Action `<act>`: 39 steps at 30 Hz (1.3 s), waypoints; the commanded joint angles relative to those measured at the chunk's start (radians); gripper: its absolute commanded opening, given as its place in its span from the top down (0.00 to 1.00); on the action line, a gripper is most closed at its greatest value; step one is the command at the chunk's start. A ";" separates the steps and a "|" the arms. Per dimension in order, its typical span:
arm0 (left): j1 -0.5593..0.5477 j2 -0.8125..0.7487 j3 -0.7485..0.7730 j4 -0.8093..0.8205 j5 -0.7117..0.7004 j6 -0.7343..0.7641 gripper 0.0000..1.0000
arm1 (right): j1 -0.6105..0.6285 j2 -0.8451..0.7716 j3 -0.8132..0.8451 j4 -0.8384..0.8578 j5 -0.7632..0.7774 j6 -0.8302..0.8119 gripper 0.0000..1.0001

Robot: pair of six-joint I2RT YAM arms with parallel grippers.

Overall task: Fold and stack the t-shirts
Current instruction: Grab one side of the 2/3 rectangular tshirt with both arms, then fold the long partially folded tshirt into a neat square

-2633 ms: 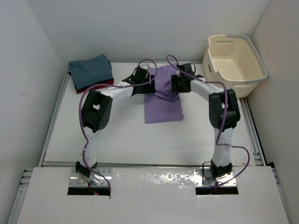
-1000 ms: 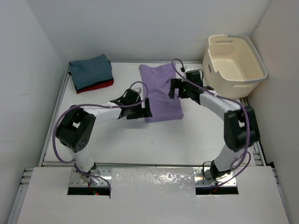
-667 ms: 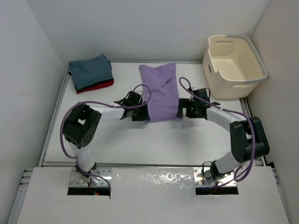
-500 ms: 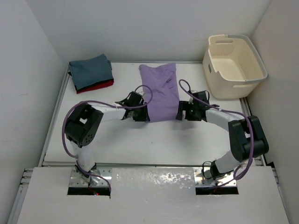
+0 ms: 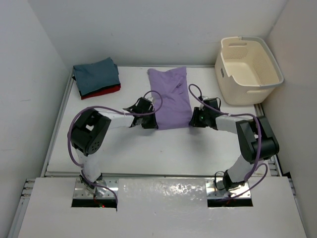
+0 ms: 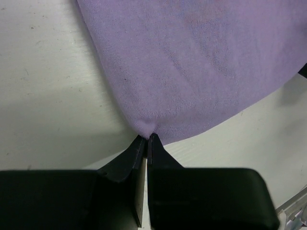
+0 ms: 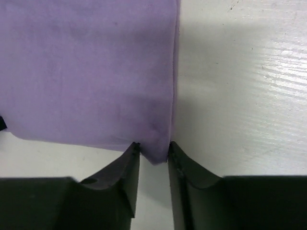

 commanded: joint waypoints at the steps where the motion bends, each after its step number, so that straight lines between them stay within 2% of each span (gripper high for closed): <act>1: -0.014 -0.004 -0.004 0.046 0.000 0.007 1.00 | -0.005 -0.003 -0.025 0.078 -0.038 -0.021 0.73; 3: -0.018 -0.027 -0.016 0.047 0.009 0.011 1.00 | -0.005 -0.029 -0.039 0.082 -0.068 -0.025 0.96; 4: -0.021 -0.035 -0.018 0.043 0.020 0.013 1.00 | -0.005 -0.044 -0.052 0.073 -0.081 -0.025 1.00; 7: -0.035 -0.095 -0.045 0.011 0.040 0.014 1.00 | -0.005 -0.149 -0.101 0.010 -0.118 -0.031 1.00; 12: -0.079 -0.234 -0.084 -0.113 0.123 0.017 1.00 | -0.005 -0.371 -0.175 -0.244 -0.174 -0.054 1.00; 16: -0.096 -0.332 -0.018 -0.248 0.192 0.030 1.00 | -0.005 -0.538 -0.123 -0.437 -0.173 -0.102 1.00; 18: -0.096 -0.348 0.023 -0.278 0.198 0.054 1.00 | -0.006 -0.558 -0.089 -0.505 -0.155 -0.107 1.00; 24: -0.090 -0.348 0.146 -0.253 0.152 0.071 1.00 | -0.006 -0.534 0.107 -0.524 -0.046 -0.102 1.00; 30: -0.035 -0.311 0.275 -0.191 0.033 0.064 1.00 | -0.026 -0.454 0.254 -0.456 0.060 -0.117 1.00; 33: -0.026 -0.287 0.312 -0.120 0.022 0.056 1.00 | -0.042 -0.408 0.317 -0.416 0.051 -0.113 1.00; 39: 0.046 -0.149 0.453 -0.135 0.029 0.079 1.00 | -0.078 -0.227 0.478 -0.401 -0.006 -0.128 1.00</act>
